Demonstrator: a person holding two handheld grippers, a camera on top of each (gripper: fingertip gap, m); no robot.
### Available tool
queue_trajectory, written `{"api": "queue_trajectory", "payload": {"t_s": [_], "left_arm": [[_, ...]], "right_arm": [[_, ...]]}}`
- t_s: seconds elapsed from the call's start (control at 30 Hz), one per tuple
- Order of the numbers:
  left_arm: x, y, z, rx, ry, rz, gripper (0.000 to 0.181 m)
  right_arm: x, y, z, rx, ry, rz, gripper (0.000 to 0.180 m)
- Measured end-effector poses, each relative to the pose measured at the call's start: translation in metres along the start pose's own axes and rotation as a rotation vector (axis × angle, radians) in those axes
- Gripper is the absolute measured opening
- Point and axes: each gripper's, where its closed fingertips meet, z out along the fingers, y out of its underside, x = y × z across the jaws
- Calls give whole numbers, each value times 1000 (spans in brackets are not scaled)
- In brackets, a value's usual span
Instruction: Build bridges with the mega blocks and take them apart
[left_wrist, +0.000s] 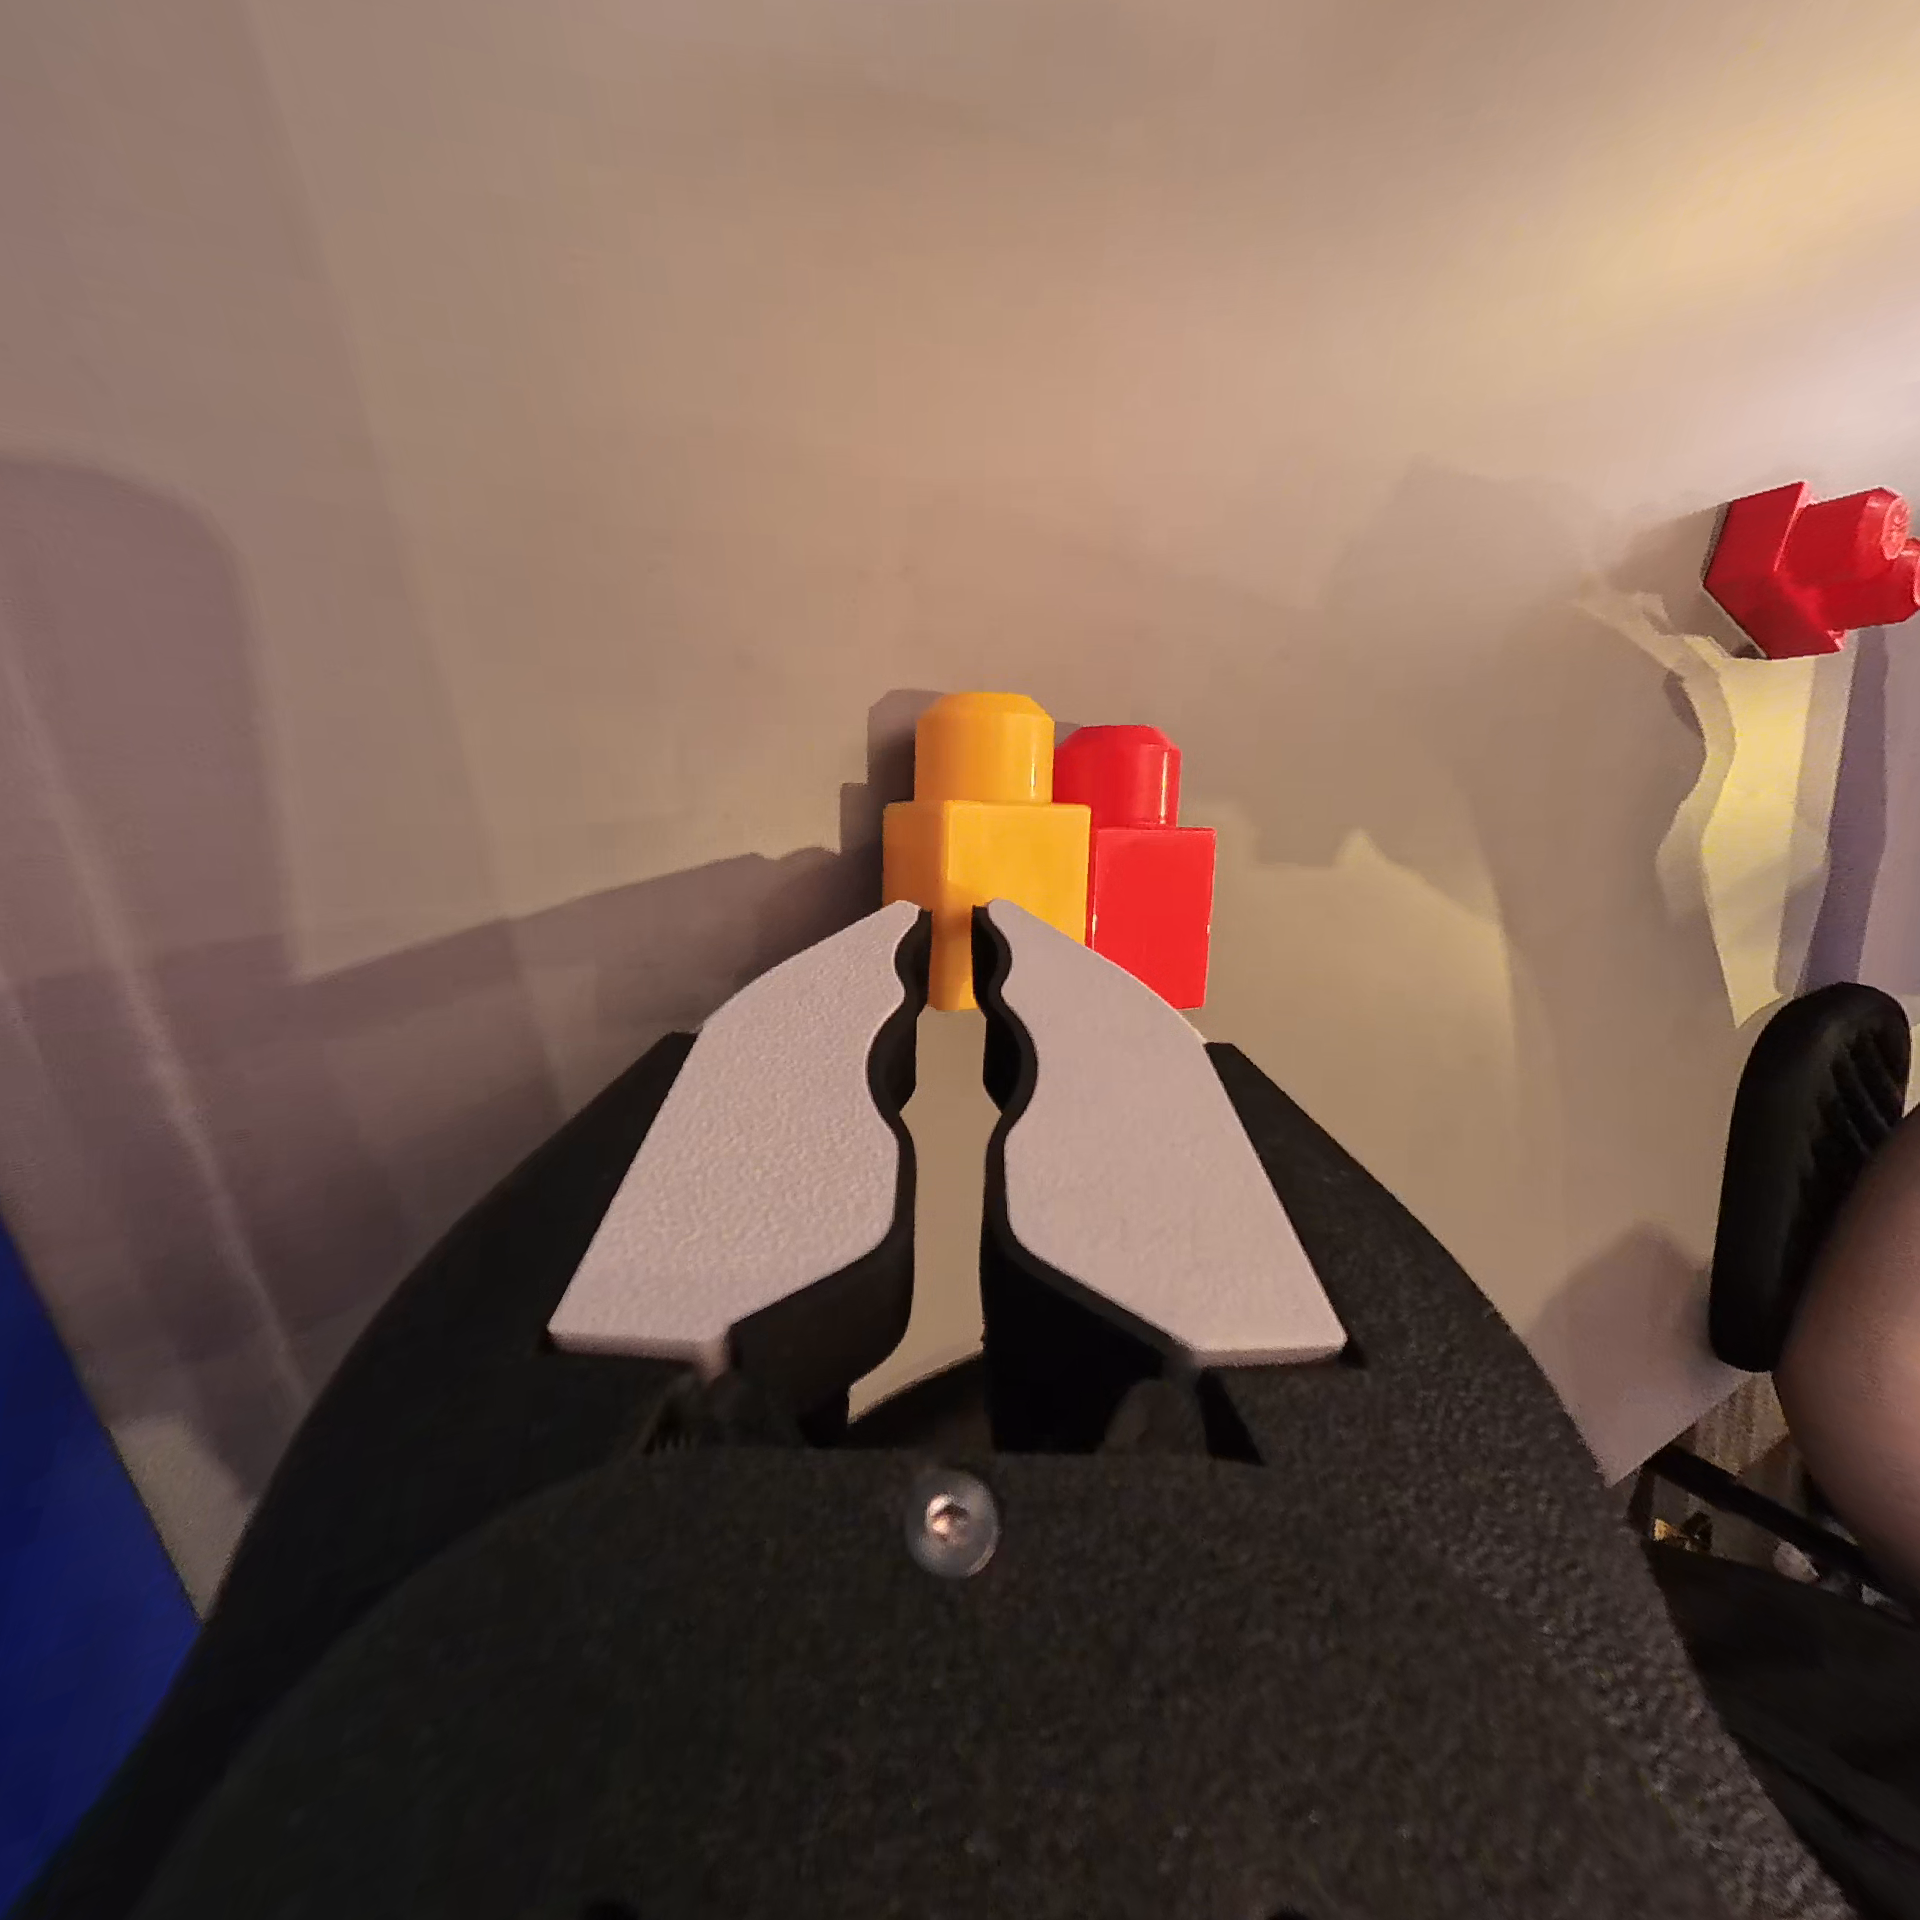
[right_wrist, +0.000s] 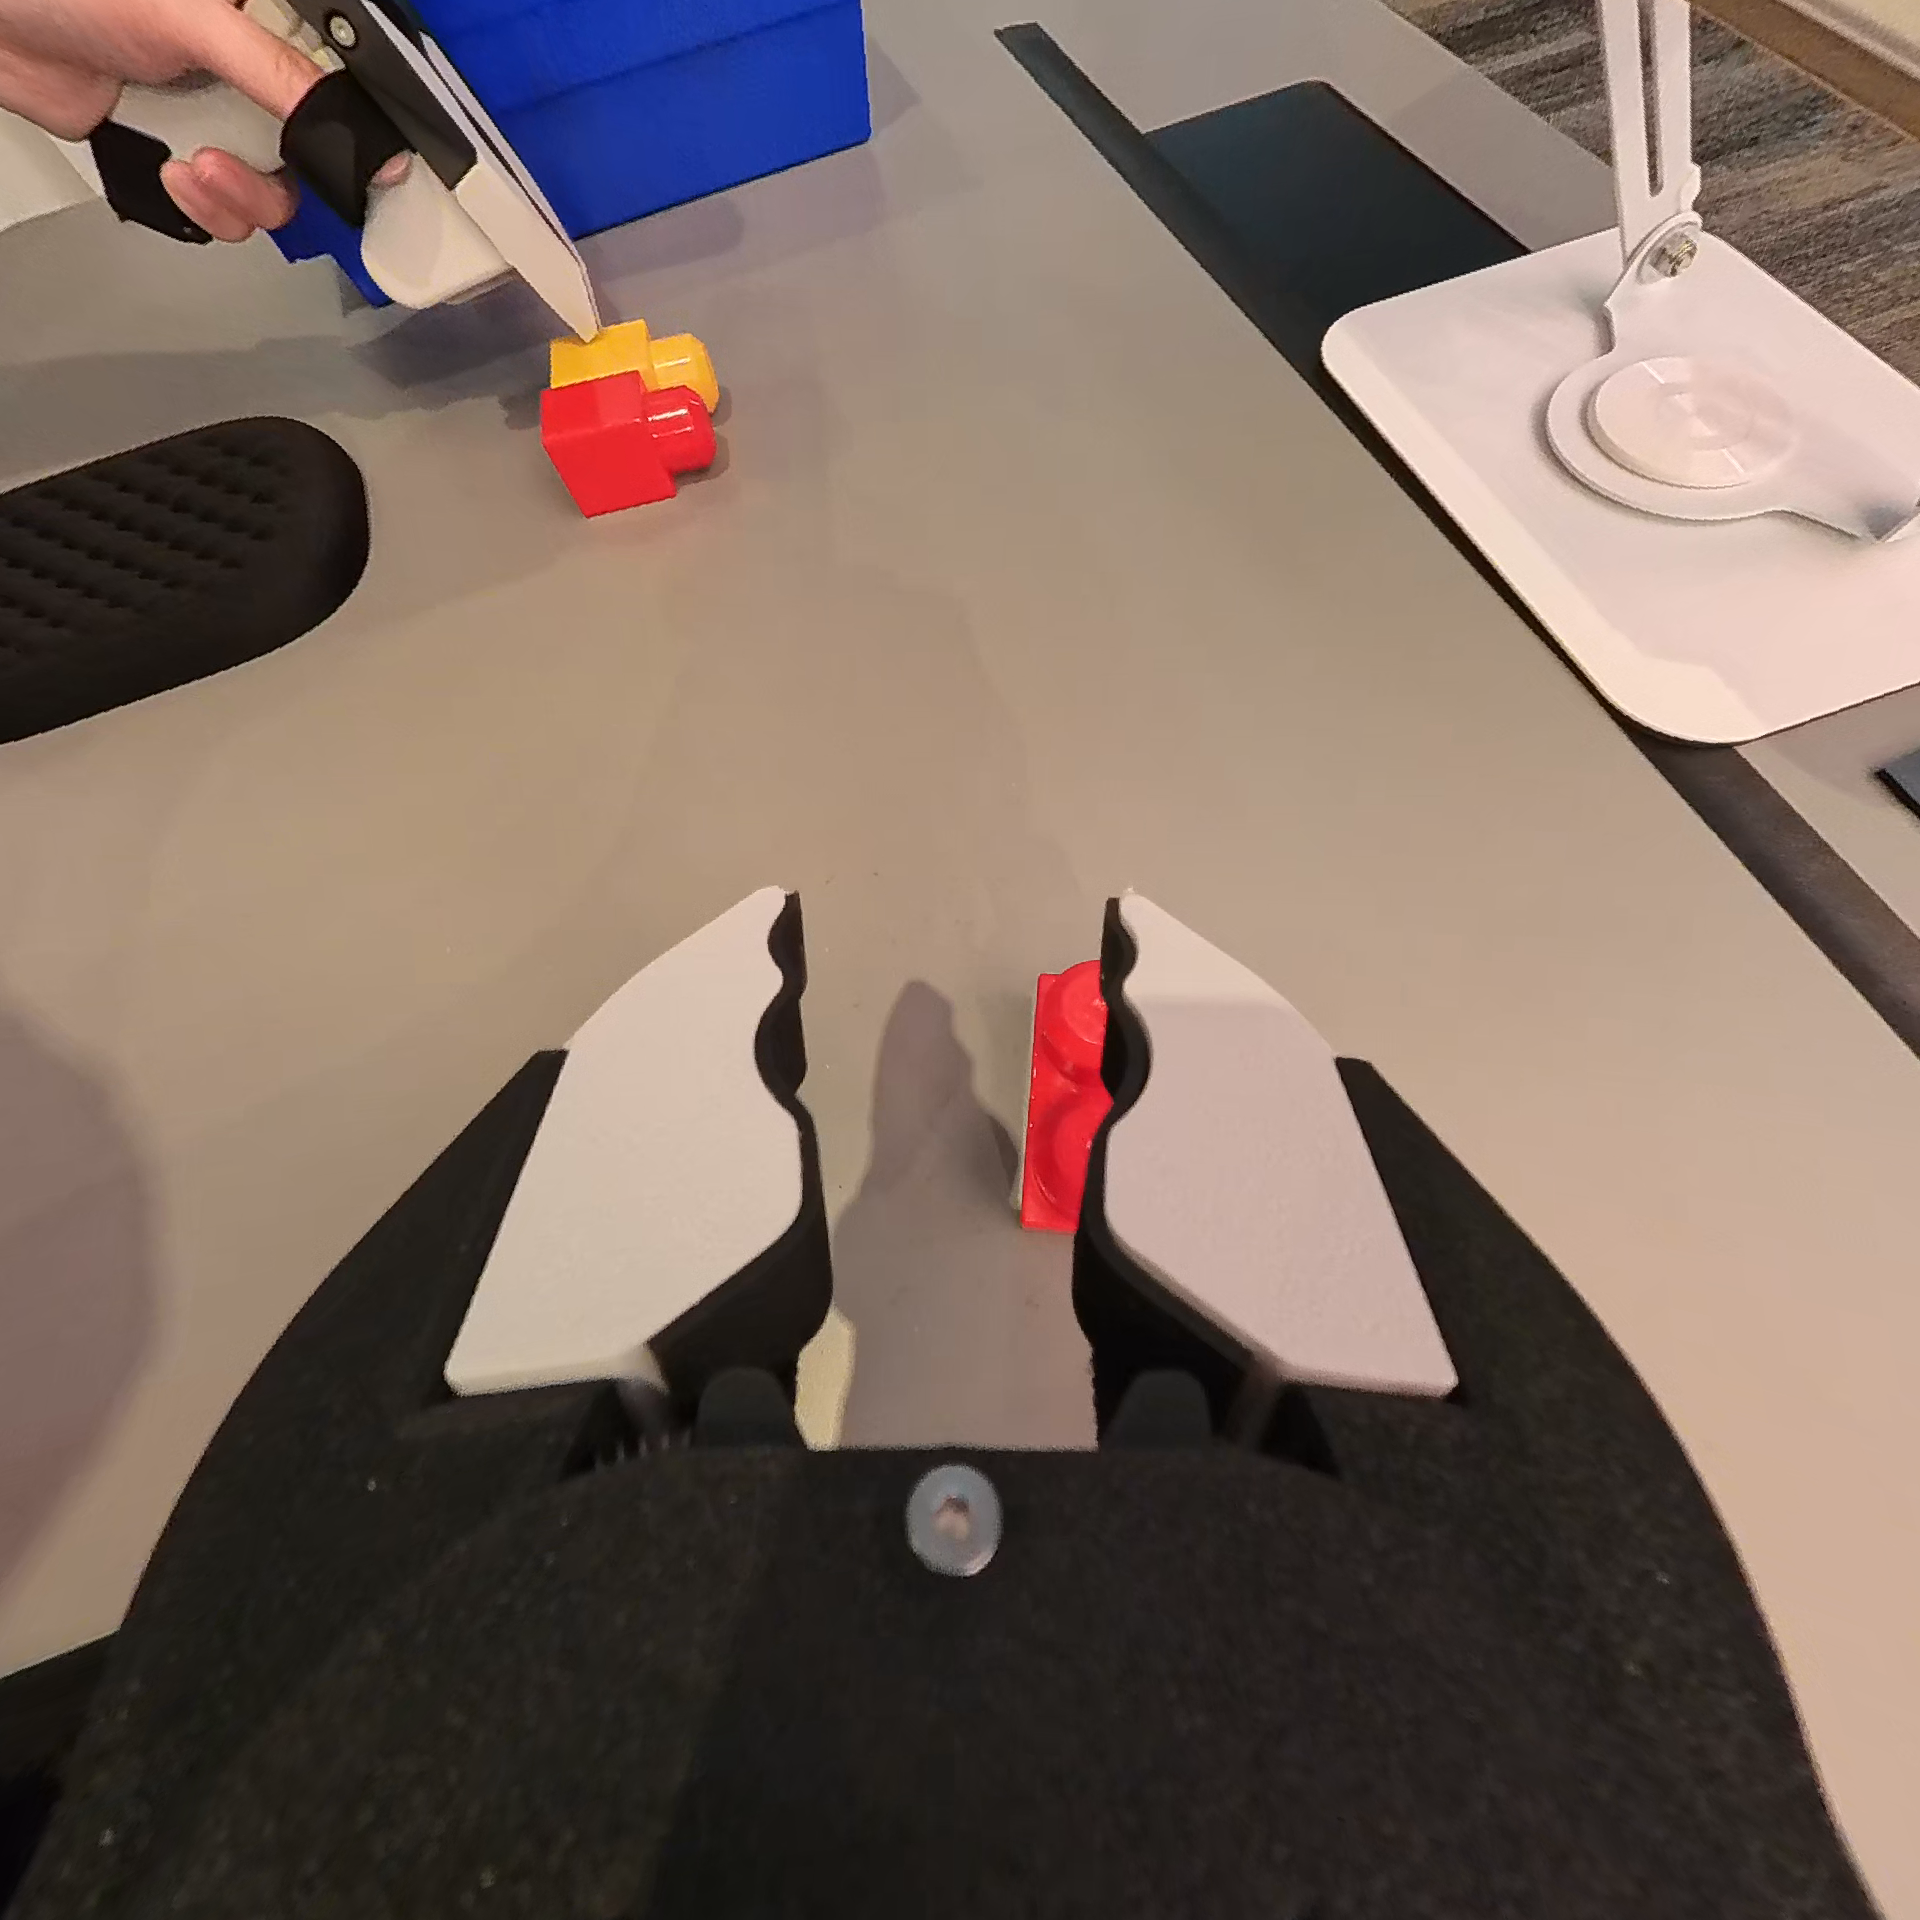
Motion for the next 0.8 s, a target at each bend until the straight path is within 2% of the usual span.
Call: {"api": "queue_trajectory", "payload": {"t_s": [0.8], "left_arm": [[3,8,-2,-10,-4,56,6]], "right_arm": [[1,2,0,-5,3,3,54]]}}
